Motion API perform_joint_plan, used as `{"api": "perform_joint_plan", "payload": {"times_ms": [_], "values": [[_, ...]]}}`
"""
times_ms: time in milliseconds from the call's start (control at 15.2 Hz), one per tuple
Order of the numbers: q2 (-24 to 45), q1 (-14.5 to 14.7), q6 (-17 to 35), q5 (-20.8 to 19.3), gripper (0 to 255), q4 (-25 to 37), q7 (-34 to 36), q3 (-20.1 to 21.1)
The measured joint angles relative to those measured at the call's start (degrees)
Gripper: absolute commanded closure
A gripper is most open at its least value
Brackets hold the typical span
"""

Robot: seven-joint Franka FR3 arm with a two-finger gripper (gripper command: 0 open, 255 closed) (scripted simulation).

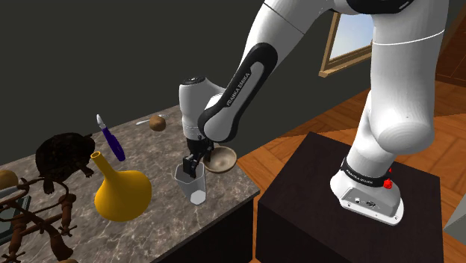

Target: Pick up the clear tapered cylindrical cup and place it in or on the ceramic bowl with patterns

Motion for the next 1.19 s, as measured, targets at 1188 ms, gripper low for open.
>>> {"api": "perform_joint_plan", "payload": {"times_ms": [1188], "values": [[-3.7,-0.6,-4.1,1.5,255,0.5,-0.8,0.8]]}}
